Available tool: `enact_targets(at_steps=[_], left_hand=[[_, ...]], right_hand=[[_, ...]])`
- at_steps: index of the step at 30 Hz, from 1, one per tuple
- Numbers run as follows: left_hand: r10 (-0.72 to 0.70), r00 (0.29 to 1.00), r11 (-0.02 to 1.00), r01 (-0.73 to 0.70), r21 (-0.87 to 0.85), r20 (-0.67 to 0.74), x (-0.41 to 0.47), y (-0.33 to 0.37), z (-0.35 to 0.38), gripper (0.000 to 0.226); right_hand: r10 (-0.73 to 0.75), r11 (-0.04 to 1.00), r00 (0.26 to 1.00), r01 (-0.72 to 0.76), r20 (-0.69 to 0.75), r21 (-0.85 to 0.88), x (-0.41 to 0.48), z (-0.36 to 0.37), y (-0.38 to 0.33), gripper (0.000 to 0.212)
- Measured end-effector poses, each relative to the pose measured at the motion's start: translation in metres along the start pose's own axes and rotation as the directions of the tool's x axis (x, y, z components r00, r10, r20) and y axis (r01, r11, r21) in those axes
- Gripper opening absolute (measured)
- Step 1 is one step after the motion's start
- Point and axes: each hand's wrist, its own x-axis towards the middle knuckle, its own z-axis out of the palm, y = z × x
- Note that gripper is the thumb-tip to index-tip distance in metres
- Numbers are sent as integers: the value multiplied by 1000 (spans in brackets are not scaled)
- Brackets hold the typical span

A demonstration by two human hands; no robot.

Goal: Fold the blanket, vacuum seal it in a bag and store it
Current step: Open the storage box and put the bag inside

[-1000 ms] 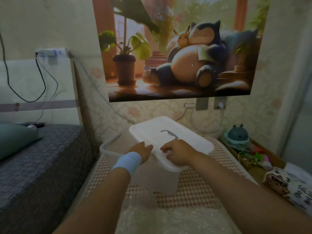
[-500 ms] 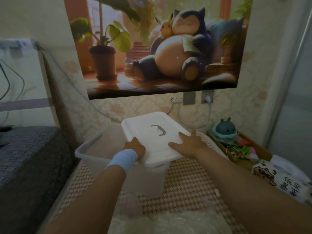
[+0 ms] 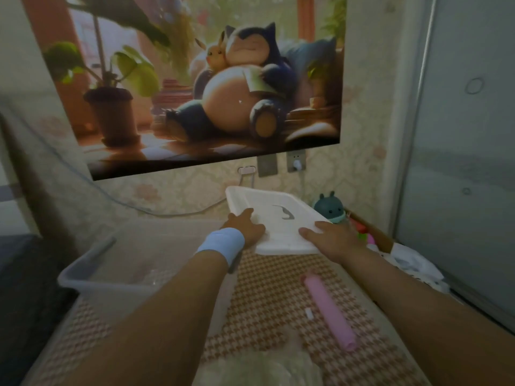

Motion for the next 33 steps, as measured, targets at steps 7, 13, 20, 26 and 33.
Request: enact_targets(at_steps=[7, 13, 20, 26, 33], left_hand=[[-12, 980, 951, -50, 306, 197, 7, 45, 76, 66], [58, 941, 832, -231, 505, 334, 3, 34, 115, 65], [333, 929, 820, -370, 436, 163, -13, 1, 84, 50], [346, 936, 847, -280, 451, -70, -33, -53, 12, 42], [-187, 982, 834, 147, 532, 21, -72, -180, -55, 60]], right_hand=[[102, 995, 994, -102, 39, 6, 1, 15, 86, 93], [-42, 985, 974, 78, 221, -156, -2, 50, 78, 83], [-155, 978, 957, 184, 244, -100, -6, 64, 23, 74], [-523, 852, 852, 524, -33, 22, -32, 79, -79, 51], [-610, 700, 735, 675, 296, -234, -77, 113, -186, 69]])
